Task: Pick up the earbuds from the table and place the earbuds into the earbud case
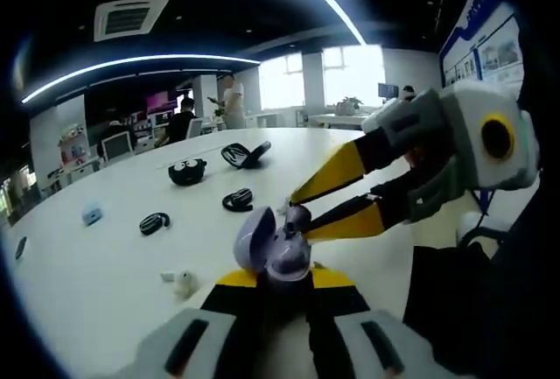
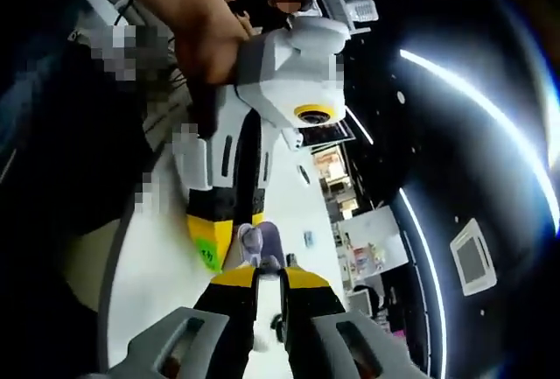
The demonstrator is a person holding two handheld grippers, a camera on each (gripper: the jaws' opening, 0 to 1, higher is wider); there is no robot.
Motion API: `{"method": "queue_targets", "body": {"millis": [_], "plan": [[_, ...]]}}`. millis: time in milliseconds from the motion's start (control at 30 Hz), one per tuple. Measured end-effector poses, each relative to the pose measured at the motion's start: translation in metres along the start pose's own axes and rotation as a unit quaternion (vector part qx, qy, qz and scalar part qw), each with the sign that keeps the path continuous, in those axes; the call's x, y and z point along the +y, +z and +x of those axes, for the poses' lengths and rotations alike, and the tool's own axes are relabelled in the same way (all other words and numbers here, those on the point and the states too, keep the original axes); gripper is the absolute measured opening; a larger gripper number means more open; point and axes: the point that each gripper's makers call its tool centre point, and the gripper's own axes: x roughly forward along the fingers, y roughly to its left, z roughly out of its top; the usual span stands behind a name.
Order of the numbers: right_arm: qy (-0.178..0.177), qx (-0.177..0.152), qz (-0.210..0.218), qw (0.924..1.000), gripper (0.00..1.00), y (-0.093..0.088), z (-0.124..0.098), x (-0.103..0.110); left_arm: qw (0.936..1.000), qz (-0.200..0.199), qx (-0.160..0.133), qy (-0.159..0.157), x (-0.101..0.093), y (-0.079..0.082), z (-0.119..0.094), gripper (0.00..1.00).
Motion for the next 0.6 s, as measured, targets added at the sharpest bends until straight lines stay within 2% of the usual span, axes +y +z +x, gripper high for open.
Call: {"method": "queue_targets", "body": {"millis": [233,600], "plan": [[0.007,-0.012,0.049,0.9987,0.1,-0.0002,0.0002,-0.0011,1.0,0.0,0.0,-0.002,-0.0003,0.0003,0.0007,0.2],[0.013,-0.026,0.1,0.9946,0.1,-0.0027,0.0015,-0.0021,1.0,0.002,0.002,-0.006,-0.0001,0.0007,0.0031,0.2]]}}
